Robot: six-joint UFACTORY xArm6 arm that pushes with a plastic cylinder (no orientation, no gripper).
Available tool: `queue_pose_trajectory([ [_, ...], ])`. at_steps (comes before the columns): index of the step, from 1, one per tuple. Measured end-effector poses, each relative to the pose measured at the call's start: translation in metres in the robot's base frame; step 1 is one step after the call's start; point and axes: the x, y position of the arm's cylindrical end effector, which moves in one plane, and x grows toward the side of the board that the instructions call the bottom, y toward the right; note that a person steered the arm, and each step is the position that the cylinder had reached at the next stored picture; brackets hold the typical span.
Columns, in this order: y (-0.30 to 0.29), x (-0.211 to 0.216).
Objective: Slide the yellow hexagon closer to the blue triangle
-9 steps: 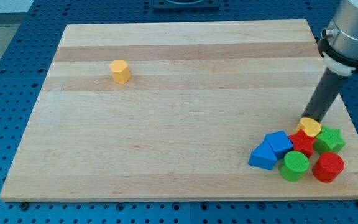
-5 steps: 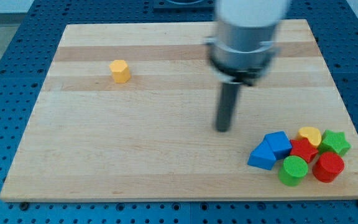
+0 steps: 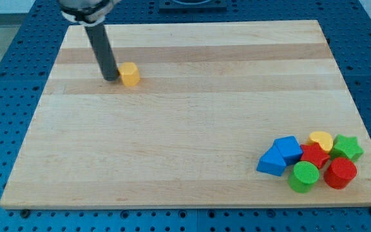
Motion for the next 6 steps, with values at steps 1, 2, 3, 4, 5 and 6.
queue_pose_trajectory([
  [1, 0.026, -0.003],
  [2, 0.061, -0.005],
  [3, 0.101, -0.005],
  [4, 0.138, -0.005],
  [5, 0.182, 0.0],
  [6, 0.196, 0.014],
])
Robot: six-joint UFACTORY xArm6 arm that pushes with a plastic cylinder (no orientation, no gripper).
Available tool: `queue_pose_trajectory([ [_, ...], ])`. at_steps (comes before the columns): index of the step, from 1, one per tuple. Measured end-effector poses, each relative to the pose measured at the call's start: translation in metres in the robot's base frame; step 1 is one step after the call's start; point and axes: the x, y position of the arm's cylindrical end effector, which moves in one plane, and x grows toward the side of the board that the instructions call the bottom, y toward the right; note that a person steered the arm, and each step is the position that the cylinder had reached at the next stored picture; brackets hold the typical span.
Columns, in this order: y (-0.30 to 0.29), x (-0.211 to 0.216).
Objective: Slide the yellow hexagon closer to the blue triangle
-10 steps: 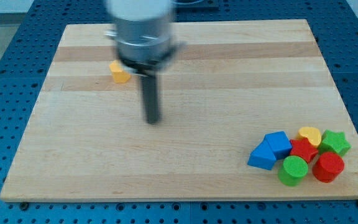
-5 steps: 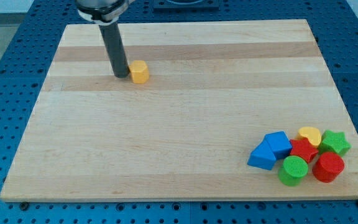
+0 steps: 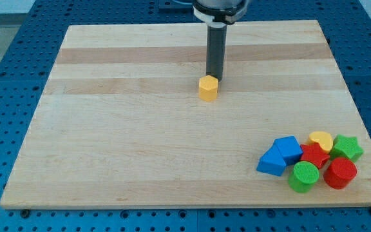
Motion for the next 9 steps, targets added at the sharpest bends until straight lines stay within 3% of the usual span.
queue_pose_trajectory([
  [2, -0.047, 0.003],
  [4, -0.014, 0.016],
  [6, -0.049, 0.022],
  [9, -0.015, 0.086],
])
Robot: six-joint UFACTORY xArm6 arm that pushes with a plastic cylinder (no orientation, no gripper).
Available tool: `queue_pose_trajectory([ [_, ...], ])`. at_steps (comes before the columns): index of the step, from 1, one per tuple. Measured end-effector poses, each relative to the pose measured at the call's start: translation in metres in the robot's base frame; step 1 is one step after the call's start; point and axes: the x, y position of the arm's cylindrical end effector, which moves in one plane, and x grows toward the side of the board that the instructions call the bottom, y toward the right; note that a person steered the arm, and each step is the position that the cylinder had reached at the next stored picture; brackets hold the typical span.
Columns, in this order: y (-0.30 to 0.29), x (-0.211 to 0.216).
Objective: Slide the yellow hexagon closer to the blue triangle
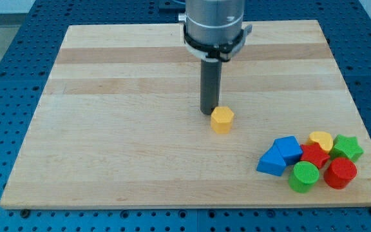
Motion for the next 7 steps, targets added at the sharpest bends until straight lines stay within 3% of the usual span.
queue_pose_trajectory([
  [2, -0.006, 0.025],
  [7, 0.056, 0.056],
])
